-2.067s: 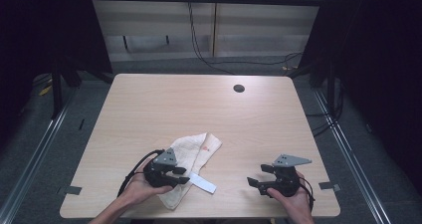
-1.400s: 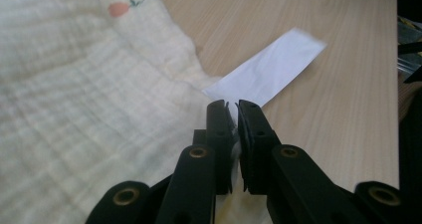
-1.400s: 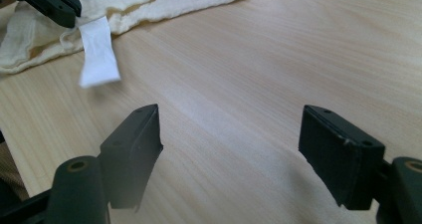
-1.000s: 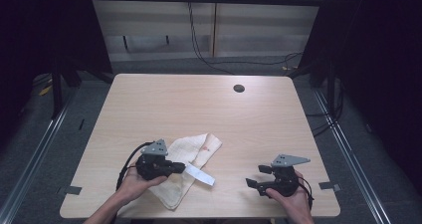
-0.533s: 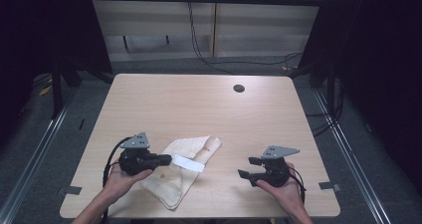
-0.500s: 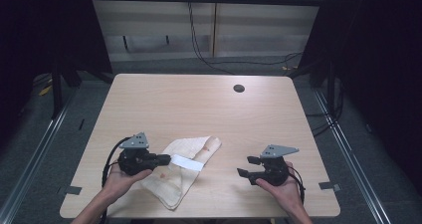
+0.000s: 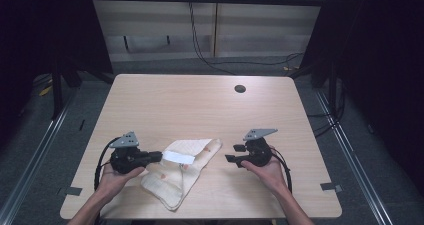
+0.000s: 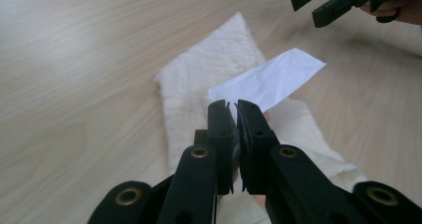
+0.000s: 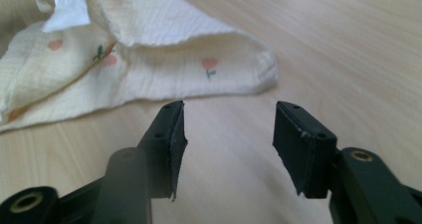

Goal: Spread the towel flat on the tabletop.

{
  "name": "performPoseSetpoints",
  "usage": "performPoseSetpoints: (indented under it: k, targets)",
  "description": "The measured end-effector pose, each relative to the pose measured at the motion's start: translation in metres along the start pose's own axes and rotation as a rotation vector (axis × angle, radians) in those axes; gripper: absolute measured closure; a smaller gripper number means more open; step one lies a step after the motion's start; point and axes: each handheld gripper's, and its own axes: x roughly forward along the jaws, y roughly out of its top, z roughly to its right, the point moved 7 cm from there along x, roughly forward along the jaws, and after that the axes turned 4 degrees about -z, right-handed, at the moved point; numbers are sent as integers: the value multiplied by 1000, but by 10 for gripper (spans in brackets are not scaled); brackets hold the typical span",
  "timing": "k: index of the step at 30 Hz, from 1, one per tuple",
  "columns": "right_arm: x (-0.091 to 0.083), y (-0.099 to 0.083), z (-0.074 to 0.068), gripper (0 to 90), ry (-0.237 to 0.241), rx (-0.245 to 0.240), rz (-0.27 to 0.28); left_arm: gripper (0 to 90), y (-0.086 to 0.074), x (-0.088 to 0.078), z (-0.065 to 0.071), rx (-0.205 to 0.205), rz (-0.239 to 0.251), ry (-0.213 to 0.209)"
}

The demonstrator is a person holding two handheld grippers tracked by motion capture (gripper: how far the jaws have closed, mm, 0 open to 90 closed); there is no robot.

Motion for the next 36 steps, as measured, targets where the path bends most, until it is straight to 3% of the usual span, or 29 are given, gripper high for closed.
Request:
performPoseSetpoints:
  k: [7, 14, 20, 24, 25, 31, 36]
  targets:
    - [23, 10, 15, 547, 2, 9, 12, 857, -3, -2, -9, -4, 8, 20]
    - [38, 19, 24, 525, 48, 19, 42, 856, -9, 2, -17, -26, -1, 15]
    - [54, 15, 28, 532, 36, -4, 10, 856, -8, 2, -20, -32, 10, 10]
    - [61, 17, 32, 540, 35, 17, 15, 856, -9, 1, -23, -49, 32, 3]
    - [63, 18, 31, 561, 54, 21, 17, 857, -9, 1, -22, -48, 36, -3]
    - [61, 16, 25, 776, 50, -14, 2, 857, -9, 3, -19, -44, 33, -16]
    - [54, 18, 24, 853, 46, 5, 14, 857, -10, 3, -17, -41, 25, -34]
